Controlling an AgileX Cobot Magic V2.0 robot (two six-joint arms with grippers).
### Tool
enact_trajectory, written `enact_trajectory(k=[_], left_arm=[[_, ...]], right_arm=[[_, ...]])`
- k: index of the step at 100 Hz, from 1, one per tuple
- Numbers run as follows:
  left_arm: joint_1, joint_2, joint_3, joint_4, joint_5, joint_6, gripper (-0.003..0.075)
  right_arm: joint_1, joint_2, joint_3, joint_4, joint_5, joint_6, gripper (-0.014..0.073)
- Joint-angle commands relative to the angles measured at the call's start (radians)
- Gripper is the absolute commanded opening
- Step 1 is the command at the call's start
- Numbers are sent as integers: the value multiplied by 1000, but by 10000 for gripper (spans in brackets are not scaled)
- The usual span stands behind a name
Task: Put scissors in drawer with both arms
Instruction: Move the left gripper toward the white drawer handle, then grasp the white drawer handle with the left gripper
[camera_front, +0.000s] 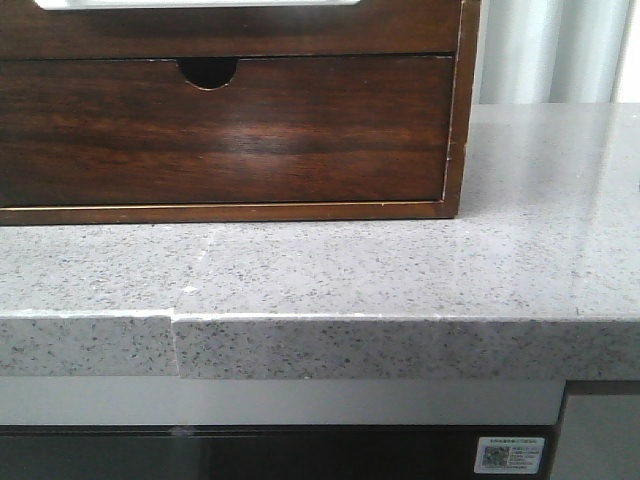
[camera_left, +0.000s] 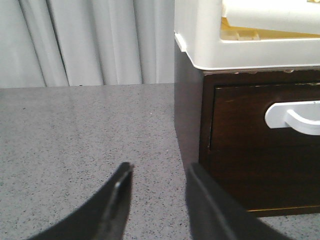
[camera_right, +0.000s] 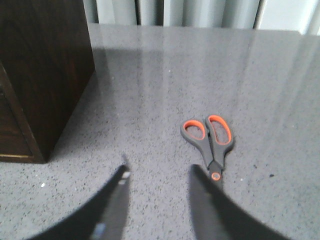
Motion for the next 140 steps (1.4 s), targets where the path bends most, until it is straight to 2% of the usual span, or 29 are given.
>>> enact_trajectory(k=[1, 7, 28, 38, 45, 62, 76, 106, 122, 140], left_arm=[[-1, 14, -31, 21, -76, -11, 480], [-1, 14, -31, 7, -76, -11, 517], [-1, 14, -31, 0, -76, -11, 512], [-1, 14, -31, -52, -77, -11, 512], [-1, 14, -31, -142, -84, -11, 512], [-1, 14, -20, -505, -88, -11, 512], [-1, 19, 15, -737, -117, -11, 512], [-5, 190, 28, -995, -76, -11, 512], [-5, 311, 5, -1156, 18, 117, 512], [-5, 443, -49, -1418, 132, 399, 512]], right_arm=[[-2, 14, -38, -20, -110, -2, 440], [-2, 14, -38, -20, -112, -2, 474], [-2, 14, -38, -20, -112, -2, 474], [-2, 14, -38, -20, -112, -2, 474], [-2, 14, -38, -20, -112, -2, 474], [-2, 14, -38, -7, -112, -2, 474], [-2, 14, -38, 11, -112, -2, 474], [-2, 14, -38, 11, -112, -2, 474], [-2, 14, -38, 11, -112, -2, 474], [-2, 14, -38, 11, -115, -2, 474]])
